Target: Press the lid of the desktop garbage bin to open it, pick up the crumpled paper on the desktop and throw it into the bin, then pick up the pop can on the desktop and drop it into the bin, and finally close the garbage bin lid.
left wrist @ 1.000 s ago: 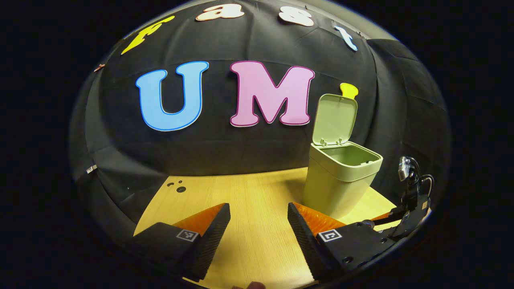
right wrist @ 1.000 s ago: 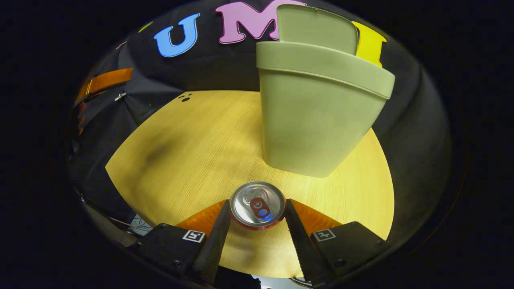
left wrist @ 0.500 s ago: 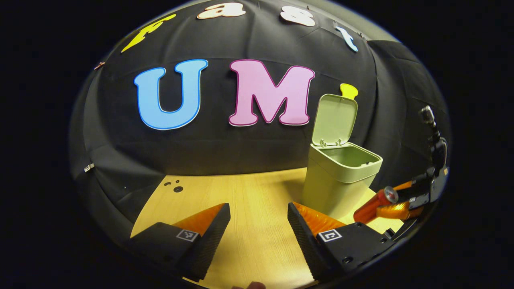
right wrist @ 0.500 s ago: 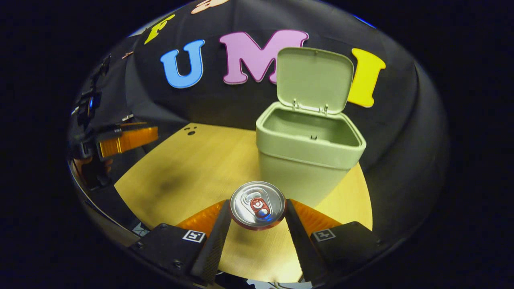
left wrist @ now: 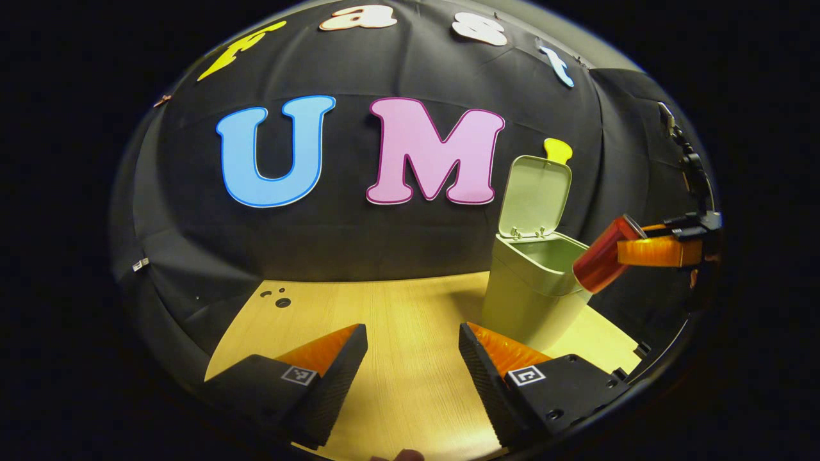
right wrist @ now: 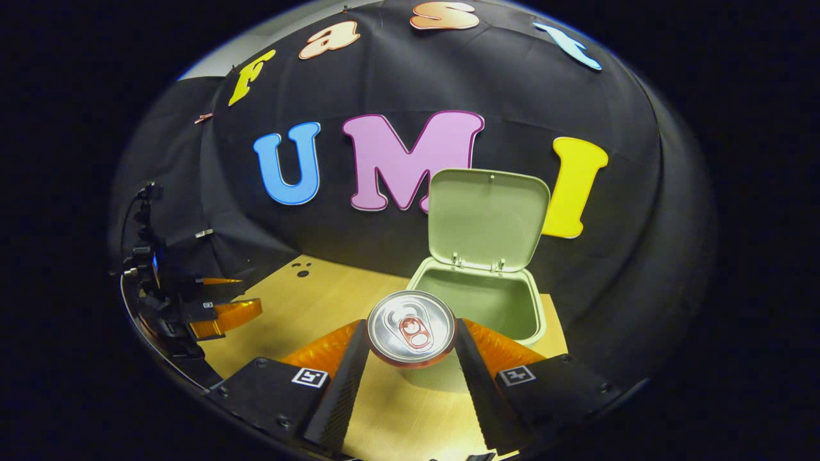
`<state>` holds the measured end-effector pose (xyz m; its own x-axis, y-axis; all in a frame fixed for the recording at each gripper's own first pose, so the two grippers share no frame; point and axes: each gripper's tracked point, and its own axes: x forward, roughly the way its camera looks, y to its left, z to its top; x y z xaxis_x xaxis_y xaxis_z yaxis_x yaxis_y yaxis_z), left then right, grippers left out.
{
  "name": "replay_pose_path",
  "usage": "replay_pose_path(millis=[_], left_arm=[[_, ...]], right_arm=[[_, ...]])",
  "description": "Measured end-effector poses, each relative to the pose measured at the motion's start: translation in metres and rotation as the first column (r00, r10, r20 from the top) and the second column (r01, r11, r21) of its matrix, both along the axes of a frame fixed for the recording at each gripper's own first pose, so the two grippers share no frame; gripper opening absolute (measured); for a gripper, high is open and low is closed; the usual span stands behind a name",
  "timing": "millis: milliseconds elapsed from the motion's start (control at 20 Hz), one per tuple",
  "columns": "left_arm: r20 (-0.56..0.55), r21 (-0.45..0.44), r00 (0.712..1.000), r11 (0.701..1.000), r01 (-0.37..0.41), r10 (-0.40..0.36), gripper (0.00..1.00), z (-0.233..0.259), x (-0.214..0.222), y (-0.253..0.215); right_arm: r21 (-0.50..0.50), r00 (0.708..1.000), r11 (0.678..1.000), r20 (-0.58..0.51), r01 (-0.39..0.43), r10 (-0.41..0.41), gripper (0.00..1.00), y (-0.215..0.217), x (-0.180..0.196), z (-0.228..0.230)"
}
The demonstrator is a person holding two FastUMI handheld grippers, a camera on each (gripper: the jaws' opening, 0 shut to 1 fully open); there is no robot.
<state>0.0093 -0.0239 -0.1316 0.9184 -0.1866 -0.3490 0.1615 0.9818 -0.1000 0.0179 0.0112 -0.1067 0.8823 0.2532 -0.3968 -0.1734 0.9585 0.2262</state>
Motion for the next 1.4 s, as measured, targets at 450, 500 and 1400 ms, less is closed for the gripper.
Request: replay_pose_path(millis=[450,500,1400], left_arm=[[0.004,0.001,0.999,0.999,-0.039,0.039,0.93,0.002,-0.005,0.014],[0.003,0.002,0.999,0.999,-0.045,0.045,0.93,0.003,-0.006,0.017],[-0.012,0.01,0.995,0.995,-0.098,0.098,0.93,-0.002,-0.006,0.032]], right_arm=[[-0.037,0.995,0.996,-0.06,0.08,-0.082,0.81,-0.038,0.07,-0.022],[-0.026,0.992,0.996,-0.089,0.082,-0.084,0.81,-0.037,0.075,-0.03],[-0.019,0.954,0.998,-0.292,0.058,-0.061,0.83,-0.028,0.102,-0.111]])
